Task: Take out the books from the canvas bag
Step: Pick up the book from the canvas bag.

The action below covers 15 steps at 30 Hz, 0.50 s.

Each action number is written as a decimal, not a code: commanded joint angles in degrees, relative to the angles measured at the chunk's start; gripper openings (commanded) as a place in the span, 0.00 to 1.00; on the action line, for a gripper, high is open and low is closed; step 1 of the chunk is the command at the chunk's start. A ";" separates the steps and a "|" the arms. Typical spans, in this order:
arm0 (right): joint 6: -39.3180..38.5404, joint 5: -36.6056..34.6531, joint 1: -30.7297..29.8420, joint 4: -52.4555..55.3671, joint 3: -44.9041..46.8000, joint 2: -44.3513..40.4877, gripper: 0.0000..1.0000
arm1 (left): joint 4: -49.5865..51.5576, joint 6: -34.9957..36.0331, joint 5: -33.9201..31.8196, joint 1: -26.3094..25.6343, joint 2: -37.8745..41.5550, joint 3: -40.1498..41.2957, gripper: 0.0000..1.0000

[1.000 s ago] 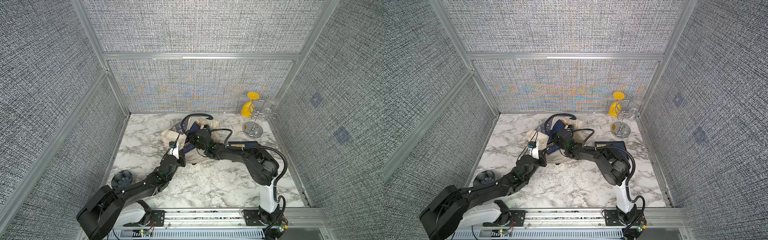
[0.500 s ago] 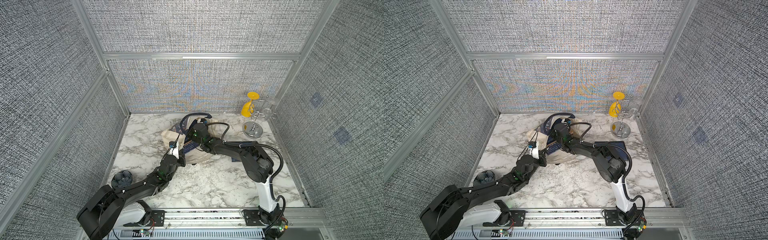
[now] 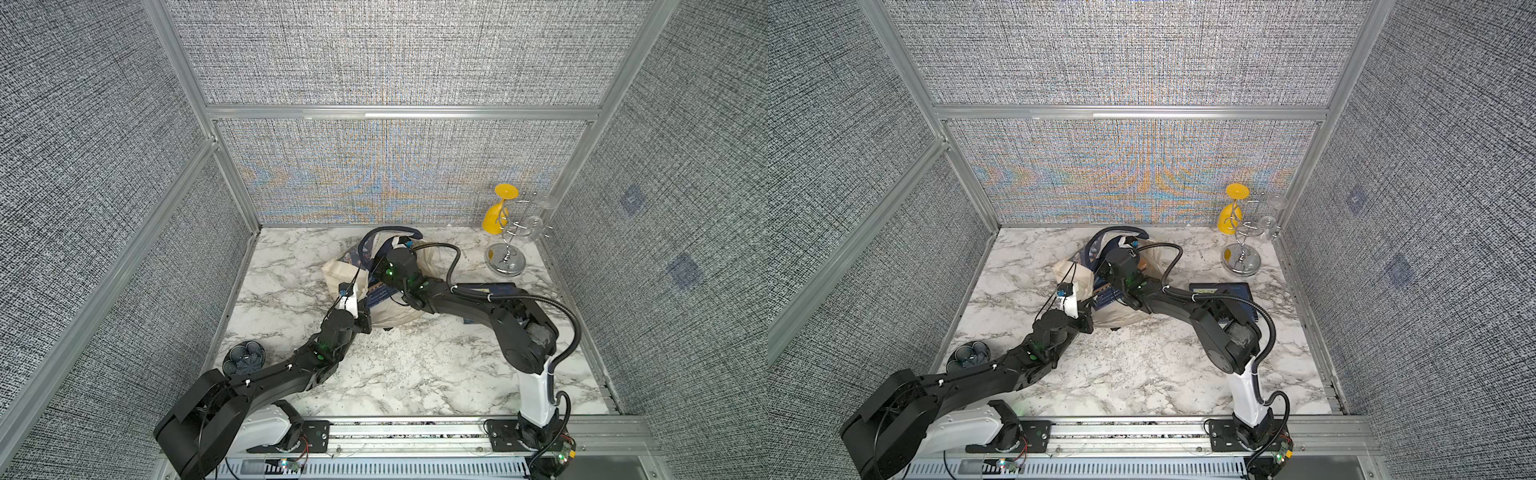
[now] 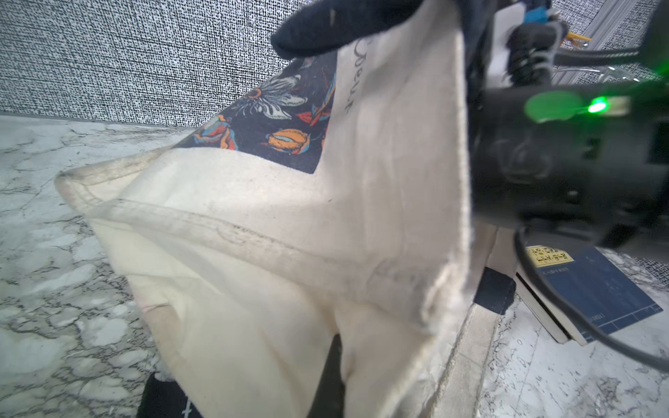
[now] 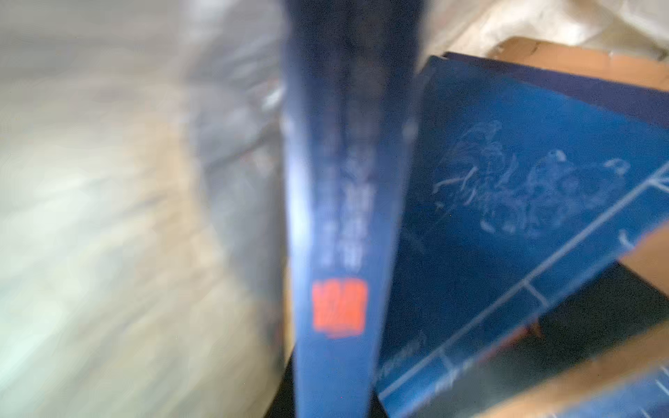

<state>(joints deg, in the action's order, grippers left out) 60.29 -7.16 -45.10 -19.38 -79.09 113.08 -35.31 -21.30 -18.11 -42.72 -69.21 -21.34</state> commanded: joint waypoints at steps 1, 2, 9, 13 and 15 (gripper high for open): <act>-3.47 -0.58 -0.21 -0.42 2.89 -3.54 0.00 | -2.30 -0.31 -0.51 -0.08 -0.17 -0.01 0.00; -3.88 -0.66 -0.25 0.17 3.87 -4.73 0.00 | -2.31 -0.41 -0.57 -0.08 -0.12 -0.01 0.00; -8.11 -0.25 -0.16 1.86 10.67 -12.97 0.00 | -2.38 -0.78 -1.31 -0.08 -0.07 0.14 0.00; -10.16 0.07 -0.16 2.92 13.93 -17.23 0.00 | -2.40 -0.98 -1.66 -0.08 -0.40 0.03 0.00; -10.95 0.56 -0.07 2.83 16.08 -19.52 0.00 | -2.44 -1.11 -1.84 -0.08 -0.57 -0.02 0.00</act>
<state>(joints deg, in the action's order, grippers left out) 52.05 -6.90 -45.12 -15.86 -64.47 95.74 -35.92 -22.00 -18.92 -42.76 -69.60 -21.30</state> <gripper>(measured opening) 0.105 0.052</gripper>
